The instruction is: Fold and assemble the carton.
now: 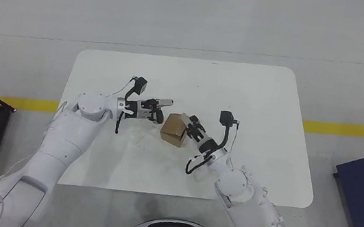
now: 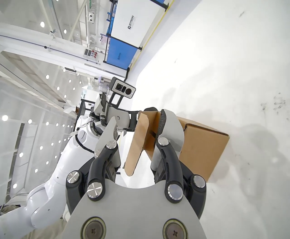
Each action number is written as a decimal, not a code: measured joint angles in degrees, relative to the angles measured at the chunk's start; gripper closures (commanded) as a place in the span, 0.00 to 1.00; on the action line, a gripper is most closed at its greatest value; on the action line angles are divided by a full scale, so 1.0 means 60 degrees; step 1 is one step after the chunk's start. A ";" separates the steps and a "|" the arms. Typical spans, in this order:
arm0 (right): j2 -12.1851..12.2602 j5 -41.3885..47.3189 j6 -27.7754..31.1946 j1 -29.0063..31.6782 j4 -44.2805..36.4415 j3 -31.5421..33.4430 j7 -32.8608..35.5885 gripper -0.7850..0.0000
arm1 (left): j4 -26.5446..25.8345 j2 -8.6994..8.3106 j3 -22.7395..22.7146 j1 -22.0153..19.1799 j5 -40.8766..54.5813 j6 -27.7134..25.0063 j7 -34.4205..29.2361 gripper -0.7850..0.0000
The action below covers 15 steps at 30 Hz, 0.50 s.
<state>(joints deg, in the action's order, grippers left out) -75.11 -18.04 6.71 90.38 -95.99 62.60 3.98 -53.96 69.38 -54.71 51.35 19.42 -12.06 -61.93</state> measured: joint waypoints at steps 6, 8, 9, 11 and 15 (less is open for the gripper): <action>0.0099 -0.1165 0.0057 0.0672 -0.0871 0.0031 -0.0205 0.47 | 0.0062 0.0011 -0.0004 -0.0017 0.0003 0.0018 -0.0054 0.00; 0.0107 -0.1407 -0.0039 0.0731 -0.0961 -0.0042 -0.0122 0.46 | 0.0065 0.0015 0.0005 -0.0020 -0.0012 0.0012 -0.0065 0.00; 0.0108 -0.1540 -0.0117 0.0729 -0.0971 -0.0094 -0.0064 0.46 | 0.0068 0.0018 0.0007 -0.0020 -0.0014 0.0002 -0.0072 0.00; 0.0103 -0.1732 -0.0240 0.0691 -0.0949 -0.0156 -0.0048 0.46 | 0.0079 0.0023 0.0007 -0.0020 -0.0005 -0.0008 -0.0084 0.00; 0.0091 -0.2164 -0.0428 0.0606 -0.0913 -0.0314 -0.0030 0.47 | 0.0100 0.0030 0.0002 -0.0017 -0.0004 -0.0027 -0.0095 0.00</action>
<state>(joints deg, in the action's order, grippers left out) -74.57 -31.03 4.14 94.01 -101.46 60.72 3.80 -53.36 69.56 -54.69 51.25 19.40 -12.22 -62.50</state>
